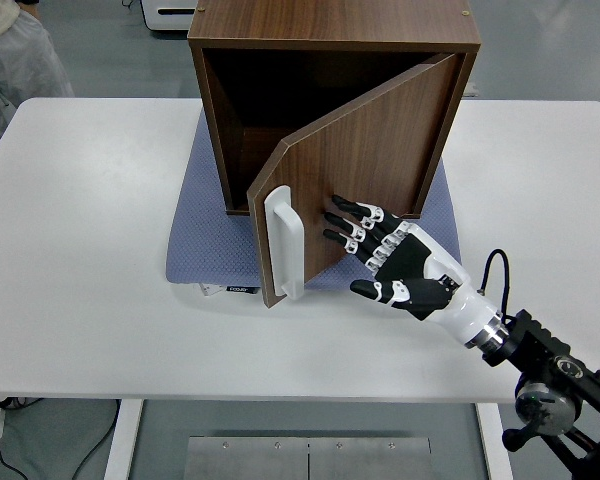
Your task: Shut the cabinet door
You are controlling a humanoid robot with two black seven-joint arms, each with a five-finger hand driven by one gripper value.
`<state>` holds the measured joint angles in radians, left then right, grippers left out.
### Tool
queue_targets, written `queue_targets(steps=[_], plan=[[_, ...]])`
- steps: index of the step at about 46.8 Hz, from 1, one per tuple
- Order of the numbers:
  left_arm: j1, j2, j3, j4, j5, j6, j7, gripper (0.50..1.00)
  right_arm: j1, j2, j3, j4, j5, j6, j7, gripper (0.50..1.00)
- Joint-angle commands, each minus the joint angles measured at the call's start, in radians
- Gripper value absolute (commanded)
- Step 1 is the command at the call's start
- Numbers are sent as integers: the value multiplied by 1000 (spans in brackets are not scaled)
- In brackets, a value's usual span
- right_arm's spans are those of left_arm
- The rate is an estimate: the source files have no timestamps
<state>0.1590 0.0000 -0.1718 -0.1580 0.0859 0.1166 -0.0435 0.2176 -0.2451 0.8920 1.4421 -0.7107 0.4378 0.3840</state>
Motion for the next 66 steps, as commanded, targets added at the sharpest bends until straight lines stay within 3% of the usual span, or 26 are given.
queue_targets(steps=[1, 8, 34, 66], plan=[[1, 0, 0, 0, 0, 0, 1, 1000, 5, 12, -1, -11, 0, -17, 0, 1000], [1, 0, 0, 0, 0, 0, -1, 1000, 9, 32, -1, -28, 0, -33, 1, 1000], [1, 0, 0, 0, 0, 0, 1, 1000, 97, 82, 7, -81, 16, -183, 4, 1000], [1, 0, 0, 0, 0, 0, 1, 1000, 137, 155, -2, -124, 33, -194, 0, 1000]])
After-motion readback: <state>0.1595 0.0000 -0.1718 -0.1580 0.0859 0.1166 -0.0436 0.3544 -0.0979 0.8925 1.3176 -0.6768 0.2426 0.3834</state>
